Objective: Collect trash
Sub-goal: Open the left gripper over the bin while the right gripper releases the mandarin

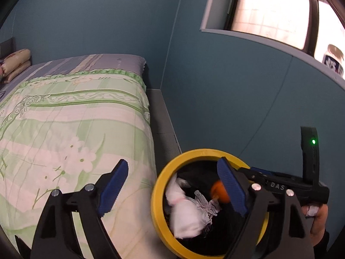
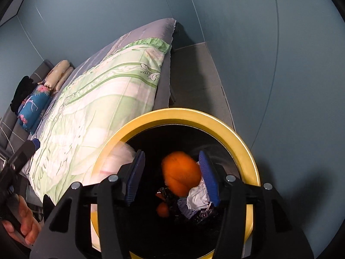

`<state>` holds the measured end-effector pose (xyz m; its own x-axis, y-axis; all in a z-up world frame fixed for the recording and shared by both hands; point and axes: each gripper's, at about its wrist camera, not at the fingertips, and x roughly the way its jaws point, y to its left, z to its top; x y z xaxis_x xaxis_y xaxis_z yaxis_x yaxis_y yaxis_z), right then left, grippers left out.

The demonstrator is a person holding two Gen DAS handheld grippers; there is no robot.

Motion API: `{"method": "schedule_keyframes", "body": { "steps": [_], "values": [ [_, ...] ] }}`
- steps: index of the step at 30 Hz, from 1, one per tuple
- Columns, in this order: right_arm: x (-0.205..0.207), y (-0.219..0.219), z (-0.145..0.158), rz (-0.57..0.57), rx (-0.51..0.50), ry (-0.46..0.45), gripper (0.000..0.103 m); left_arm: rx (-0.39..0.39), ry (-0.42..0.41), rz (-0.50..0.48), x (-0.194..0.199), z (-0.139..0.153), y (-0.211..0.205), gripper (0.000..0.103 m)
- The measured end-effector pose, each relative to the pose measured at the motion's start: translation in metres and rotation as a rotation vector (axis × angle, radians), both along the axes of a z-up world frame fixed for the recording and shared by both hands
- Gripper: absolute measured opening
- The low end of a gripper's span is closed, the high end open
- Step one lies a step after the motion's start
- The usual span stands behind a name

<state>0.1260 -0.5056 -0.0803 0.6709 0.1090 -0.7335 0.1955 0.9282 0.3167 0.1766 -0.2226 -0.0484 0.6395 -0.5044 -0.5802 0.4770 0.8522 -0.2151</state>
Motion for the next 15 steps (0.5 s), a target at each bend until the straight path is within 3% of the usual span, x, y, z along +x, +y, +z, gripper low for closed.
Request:
{"method": "schedule_keyframes", "body": {
  "steps": [4, 6, 9, 15],
  "values": [
    [0.001, 0.005, 0.006, -0.007, -0.027, -0.015, 0.061, -0.023, 0.000, 0.055, 0.006, 0.008, 0.020, 0.086],
    [0.000, 0.008, 0.010, -0.024, -0.054, -0.025, 0.075, -0.027, -0.020, 0.083, 0.006, 0.012, 0.033, 0.090],
    [0.001, 0.016, 0.015, -0.050, -0.115, -0.034, 0.084, -0.017, -0.062, 0.125, 0.004, 0.019, 0.052, 0.094],
    [0.009, 0.037, 0.021, -0.087, -0.259, -0.049, 0.091, 0.034, -0.131, 0.211, -0.005, 0.027, 0.091, 0.095]
  ]
}}
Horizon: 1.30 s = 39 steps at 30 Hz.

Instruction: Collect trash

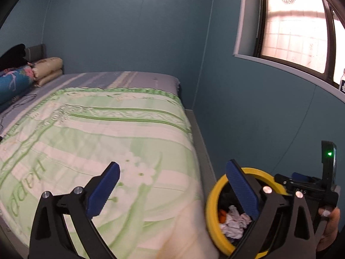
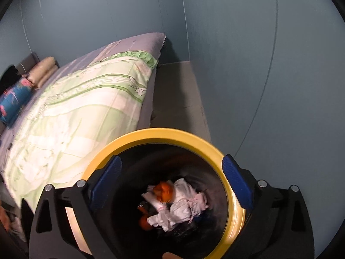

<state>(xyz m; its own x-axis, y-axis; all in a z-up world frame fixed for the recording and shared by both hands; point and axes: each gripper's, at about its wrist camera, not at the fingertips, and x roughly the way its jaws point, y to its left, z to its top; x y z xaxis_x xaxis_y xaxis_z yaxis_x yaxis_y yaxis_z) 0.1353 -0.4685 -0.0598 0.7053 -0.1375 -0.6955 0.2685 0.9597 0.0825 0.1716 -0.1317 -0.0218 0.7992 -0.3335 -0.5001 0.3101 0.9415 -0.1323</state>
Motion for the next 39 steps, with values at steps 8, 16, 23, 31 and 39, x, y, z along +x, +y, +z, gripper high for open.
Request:
{"method": "schedule_keyframes", "body": {
  "steps": [8, 16, 23, 31, 39],
  "values": [
    [0.006, 0.050, 0.014, 0.145, 0.039, -0.085, 0.095, 0.005, -0.060, 0.123, -0.021, 0.010, 0.061, 0.095],
    [-0.001, 0.124, 0.042, 0.148, -0.084, -0.213, 0.095, -0.037, -0.157, 0.274, -0.059, 0.021, 0.127, 0.095],
    [-0.028, 0.183, 0.063, 0.085, -0.152, -0.380, 0.095, -0.031, -0.237, 0.332, -0.104, 0.036, 0.147, 0.095],
    [-0.059, 0.227, 0.071, 0.071, -0.212, -0.483, 0.095, -0.060, -0.275, 0.358, -0.141, 0.046, 0.154, 0.095],
    [-0.073, 0.235, 0.072, 0.058, -0.227, -0.537, 0.095, -0.073, -0.303, 0.380, -0.156, 0.045, 0.157, 0.095]
  ]
}}
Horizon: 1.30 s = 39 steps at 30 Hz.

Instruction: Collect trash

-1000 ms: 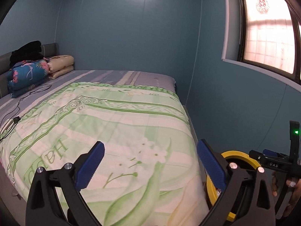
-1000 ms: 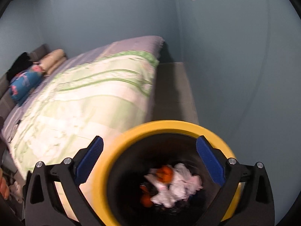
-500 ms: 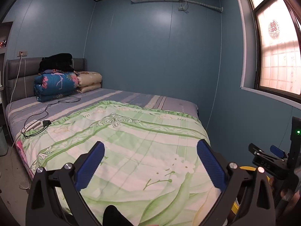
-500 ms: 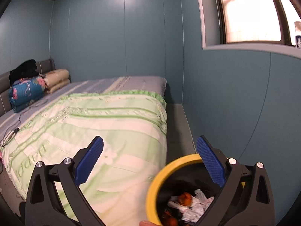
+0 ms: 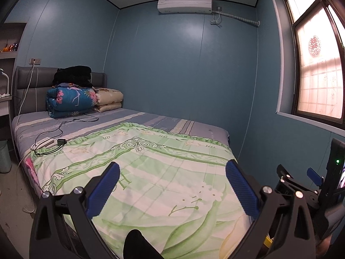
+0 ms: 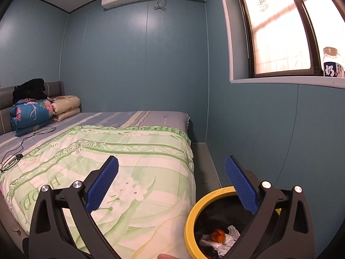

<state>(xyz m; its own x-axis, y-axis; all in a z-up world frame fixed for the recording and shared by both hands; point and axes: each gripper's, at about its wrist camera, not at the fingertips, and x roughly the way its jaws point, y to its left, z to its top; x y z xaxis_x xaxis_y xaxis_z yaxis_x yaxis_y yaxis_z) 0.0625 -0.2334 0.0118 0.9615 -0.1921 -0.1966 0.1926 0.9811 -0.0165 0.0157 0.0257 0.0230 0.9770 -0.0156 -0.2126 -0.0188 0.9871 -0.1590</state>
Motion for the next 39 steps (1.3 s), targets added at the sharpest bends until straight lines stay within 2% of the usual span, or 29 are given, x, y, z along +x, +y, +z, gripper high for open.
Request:
{"method": "schedule_keyframes", "body": {
  "steps": [39],
  "values": [
    [0.005, -0.003, -0.016, -0.002, 0.024, 0.057, 0.095, -0.003, 0.001, -0.015, 0.001, -0.006, -0.006, 0.095]
  ]
}}
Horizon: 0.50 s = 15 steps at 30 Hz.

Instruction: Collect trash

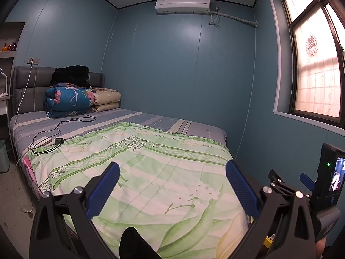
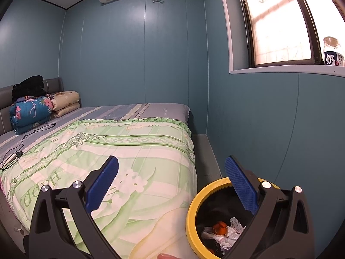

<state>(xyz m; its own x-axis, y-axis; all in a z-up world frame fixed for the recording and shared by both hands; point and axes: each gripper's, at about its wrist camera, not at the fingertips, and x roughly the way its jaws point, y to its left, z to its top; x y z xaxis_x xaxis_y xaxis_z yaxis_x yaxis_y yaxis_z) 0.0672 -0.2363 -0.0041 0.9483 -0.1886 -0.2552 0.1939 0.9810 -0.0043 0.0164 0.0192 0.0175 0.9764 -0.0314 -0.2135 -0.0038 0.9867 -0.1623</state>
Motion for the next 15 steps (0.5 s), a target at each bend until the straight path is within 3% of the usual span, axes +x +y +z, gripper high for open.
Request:
{"method": "schedule_keyframes", "body": {
  "steps": [15],
  "values": [
    [0.0028, -0.0011, -0.0048, -0.002, 0.007, 0.013, 0.095, -0.001, 0.006, -0.010, 0.0014, -0.0040, -0.0003, 0.095]
  ]
}}
